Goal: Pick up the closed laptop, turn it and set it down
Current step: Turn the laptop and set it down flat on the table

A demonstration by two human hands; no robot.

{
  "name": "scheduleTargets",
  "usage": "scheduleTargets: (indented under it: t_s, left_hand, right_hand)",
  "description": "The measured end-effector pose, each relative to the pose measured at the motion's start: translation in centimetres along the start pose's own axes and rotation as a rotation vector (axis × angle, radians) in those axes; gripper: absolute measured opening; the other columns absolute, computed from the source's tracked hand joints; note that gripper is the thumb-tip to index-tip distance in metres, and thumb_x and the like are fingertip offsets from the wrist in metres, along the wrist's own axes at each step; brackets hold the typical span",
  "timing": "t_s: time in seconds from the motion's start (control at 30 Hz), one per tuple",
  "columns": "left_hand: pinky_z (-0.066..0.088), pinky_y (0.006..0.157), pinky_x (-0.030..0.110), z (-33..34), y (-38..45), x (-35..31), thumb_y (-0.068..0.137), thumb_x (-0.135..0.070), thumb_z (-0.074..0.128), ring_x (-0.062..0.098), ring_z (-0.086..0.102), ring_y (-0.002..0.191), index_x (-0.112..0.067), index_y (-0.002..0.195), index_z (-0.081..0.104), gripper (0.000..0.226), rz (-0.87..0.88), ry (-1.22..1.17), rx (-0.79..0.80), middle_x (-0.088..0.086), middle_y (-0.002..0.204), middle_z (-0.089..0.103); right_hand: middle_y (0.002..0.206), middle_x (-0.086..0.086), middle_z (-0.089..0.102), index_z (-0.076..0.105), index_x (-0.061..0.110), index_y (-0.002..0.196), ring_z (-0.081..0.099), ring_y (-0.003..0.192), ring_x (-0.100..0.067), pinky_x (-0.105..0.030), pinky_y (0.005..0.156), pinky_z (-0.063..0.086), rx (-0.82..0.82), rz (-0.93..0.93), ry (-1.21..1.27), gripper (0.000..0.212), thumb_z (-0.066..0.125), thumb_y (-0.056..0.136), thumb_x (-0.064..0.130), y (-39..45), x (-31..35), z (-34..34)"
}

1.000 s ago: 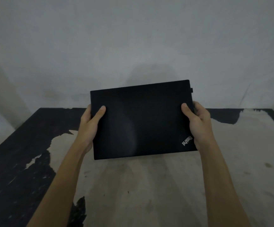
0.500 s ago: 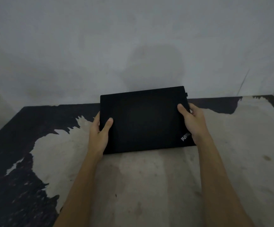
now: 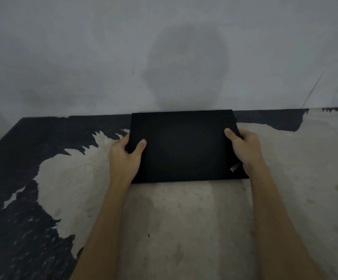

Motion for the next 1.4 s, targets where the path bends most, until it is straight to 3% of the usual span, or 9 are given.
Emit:
scheduleTargets:
  t_s: [0.07,0.27,0.47,0.63,0.8,1.0,1.13,1.3,1.4]
  left_hand:
    - [0.060,0.087,0.046,0.0,0.3,0.3,0.092,-0.043,0.067,0.019,0.069,0.099,-0.021,0.122,0.074,0.038,0.015,0.057,0.006,0.002,0.109,0.072]
    - [0.059,0.089,0.050,0.1,0.7,1.0,0.084,-0.064,0.059,0.024,0.067,0.104,-0.020,0.119,0.074,0.059,0.001,0.147,0.006,0.005,0.111,0.069]
    - [0.054,0.096,0.049,0.3,0.8,0.9,0.095,-0.038,0.067,0.026,0.059,0.115,-0.010,0.118,0.075,0.037,0.004,0.196,0.015,0.010,0.113,0.064]
    - [0.052,0.091,0.039,0.6,1.1,1.1,0.095,-0.036,0.067,0.025,0.058,0.113,-0.012,0.111,0.077,0.031,0.002,0.198,0.025,0.009,0.105,0.066]
    - [0.059,0.085,0.047,0.5,1.3,1.5,0.092,-0.042,0.067,0.028,0.065,0.103,-0.014,0.104,0.078,0.033,-0.006,0.184,0.043,0.003,0.093,0.071]
    - [0.057,0.091,0.041,0.1,3.2,1.3,0.093,-0.035,0.071,0.020,0.067,0.099,-0.013,0.124,0.072,0.038,-0.017,0.207,0.064,0.006,0.109,0.070]
    - [0.049,0.069,0.020,-0.6,4.8,1.2,0.093,-0.029,0.073,0.011,0.065,0.080,-0.014,0.114,0.075,0.025,-0.079,0.225,0.053,-0.004,0.085,0.067]
    - [0.050,0.053,0.029,-0.6,5.7,3.2,0.093,-0.026,0.075,0.020,0.062,0.064,-0.010,0.103,0.076,0.020,-0.300,0.160,0.160,0.010,0.081,0.068]
    - [0.049,0.050,0.028,-0.5,5.9,3.3,0.092,-0.024,0.076,0.019,0.060,0.061,-0.010,0.101,0.078,0.016,-0.269,0.178,0.121,0.008,0.073,0.067]
  right_hand:
    - [0.098,-0.005,0.077,0.076,0.010,0.102,0.072,0.092,-0.023,-0.042,0.084,0.060,-0.009,-0.007,-0.063,0.030,0.064,0.098,0.037,0.0,-0.1,0.0]
    - [0.091,-0.006,0.075,0.075,0.007,0.098,0.066,0.076,-0.012,-0.024,0.059,0.048,-0.021,-0.061,-0.160,0.028,0.064,0.100,0.032,-0.2,0.4,0.1]
    - [0.086,-0.004,0.071,0.076,0.006,0.103,0.062,0.071,-0.006,-0.015,0.052,0.044,-0.016,-0.082,-0.231,0.025,0.066,0.099,0.028,-0.3,0.6,0.1]
    - [0.088,-0.003,0.073,0.076,0.010,0.105,0.066,0.077,-0.009,-0.019,0.058,0.045,-0.017,-0.067,-0.249,0.022,0.067,0.098,0.029,-0.5,0.8,0.0]
    - [0.086,-0.001,0.074,0.078,0.010,0.106,0.072,0.084,-0.019,-0.029,0.070,0.057,-0.034,-0.054,-0.226,0.020,0.071,0.095,0.026,-0.6,0.7,-0.5]
    - [0.092,-0.002,0.066,0.074,0.005,0.112,0.065,0.090,-0.022,-0.031,0.077,0.048,-0.046,-0.025,-0.292,0.031,0.077,0.090,0.027,-0.2,1.6,-0.6]
    - [0.108,-0.008,0.064,0.069,0.004,0.122,0.057,0.093,-0.020,-0.029,0.081,0.042,-0.048,0.058,-0.298,0.042,0.079,0.088,0.027,0.9,1.7,-1.1]
    - [0.118,-0.014,0.068,0.073,0.004,0.117,0.055,0.096,-0.021,-0.034,0.085,0.042,-0.008,0.125,-0.394,0.034,0.076,0.091,0.026,1.8,1.6,-1.4]
    - [0.115,-0.013,0.069,0.074,0.004,0.115,0.057,0.092,-0.020,-0.034,0.082,0.043,-0.047,0.118,-0.378,0.032,0.077,0.090,0.025,2.0,1.5,-1.5]
Point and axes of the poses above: each hand's wrist, its own y-axis towards the middle knuckle, its own z-axis out of the palm, x = y × z, the point moved 8 cm from there along y, towards the middle knuckle
